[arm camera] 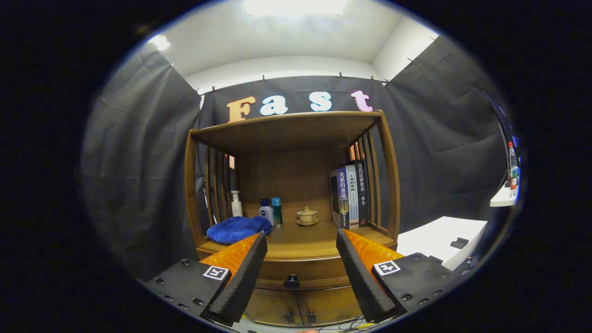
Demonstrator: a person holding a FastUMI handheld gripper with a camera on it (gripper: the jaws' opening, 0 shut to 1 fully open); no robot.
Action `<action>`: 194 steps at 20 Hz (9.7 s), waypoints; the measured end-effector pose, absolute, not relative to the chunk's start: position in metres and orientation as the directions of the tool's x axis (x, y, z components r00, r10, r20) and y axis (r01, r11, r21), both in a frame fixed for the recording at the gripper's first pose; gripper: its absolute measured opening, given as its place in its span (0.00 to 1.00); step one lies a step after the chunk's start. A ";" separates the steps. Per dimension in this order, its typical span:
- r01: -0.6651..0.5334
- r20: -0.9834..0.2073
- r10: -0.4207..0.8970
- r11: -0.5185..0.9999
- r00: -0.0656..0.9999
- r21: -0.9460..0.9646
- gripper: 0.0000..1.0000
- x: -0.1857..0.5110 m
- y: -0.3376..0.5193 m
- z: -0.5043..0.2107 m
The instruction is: Pull open the drawer, take out the items inside it, and place them on the countertop above the cabinet.
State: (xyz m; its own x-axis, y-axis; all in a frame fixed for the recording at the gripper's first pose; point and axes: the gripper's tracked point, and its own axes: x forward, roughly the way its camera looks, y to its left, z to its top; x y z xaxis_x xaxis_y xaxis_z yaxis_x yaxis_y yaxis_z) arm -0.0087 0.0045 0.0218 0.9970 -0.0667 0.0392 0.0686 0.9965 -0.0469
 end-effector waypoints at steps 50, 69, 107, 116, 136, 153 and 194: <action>0.088 -0.073 -0.103 0.979 0.992 -0.183 0.98 0.090 0.015 -0.113; 0.112 -0.257 -0.129 0.990 0.958 -0.081 0.69 0.138 -0.018 -0.216; 0.086 -0.334 -0.099 0.995 0.937 -0.054 0.45 -0.055 0.008 -0.204; 0.093 -0.299 -0.114 0.992 0.948 -0.083 0.68 -0.060 0.007 -0.195; -0.153 -0.516 -0.025 0.942 0.856 -0.299 0.98 0.076 0.048 -0.081; 0.069 -0.925 -0.098 0.995 0.367 -0.078 0.91 0.130 -0.012 -0.203; 0.085 -0.731 -0.017 0.995 0.682 0.057 0.25 0.260 0.002 -0.065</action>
State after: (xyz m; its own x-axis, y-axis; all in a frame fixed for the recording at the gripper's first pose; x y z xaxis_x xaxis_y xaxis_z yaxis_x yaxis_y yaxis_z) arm 0.2602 0.0015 -0.0651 0.6818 -0.0167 -0.7313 0.0850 0.9948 0.0565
